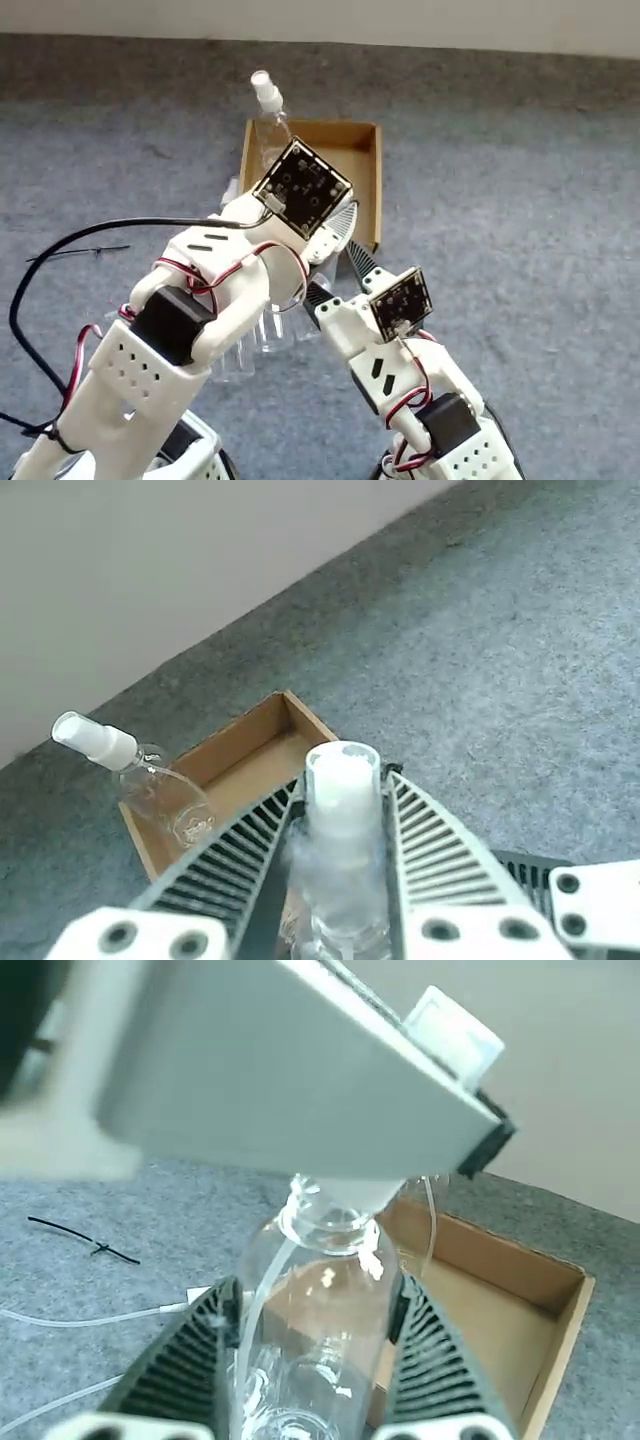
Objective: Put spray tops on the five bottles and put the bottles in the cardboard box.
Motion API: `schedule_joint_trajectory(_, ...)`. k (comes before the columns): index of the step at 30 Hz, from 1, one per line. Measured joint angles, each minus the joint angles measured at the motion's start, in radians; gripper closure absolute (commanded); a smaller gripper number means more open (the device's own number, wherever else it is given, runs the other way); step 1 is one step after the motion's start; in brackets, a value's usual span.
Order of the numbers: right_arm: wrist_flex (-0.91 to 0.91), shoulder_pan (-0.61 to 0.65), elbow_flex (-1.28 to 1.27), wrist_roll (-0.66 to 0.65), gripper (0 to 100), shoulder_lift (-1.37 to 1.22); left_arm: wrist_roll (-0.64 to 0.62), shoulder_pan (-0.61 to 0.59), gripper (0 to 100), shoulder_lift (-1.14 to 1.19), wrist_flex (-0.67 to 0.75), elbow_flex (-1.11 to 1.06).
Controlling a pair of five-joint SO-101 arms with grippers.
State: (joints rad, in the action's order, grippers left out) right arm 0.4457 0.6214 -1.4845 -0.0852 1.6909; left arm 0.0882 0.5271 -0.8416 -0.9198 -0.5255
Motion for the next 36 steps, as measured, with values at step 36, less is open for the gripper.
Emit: schedule_joint_trajectory(36, -0.002, -0.002, 0.002, 0.000, 99.5, 0.002, 0.014, -0.005, 84, 0.057, -0.187, 0.339)
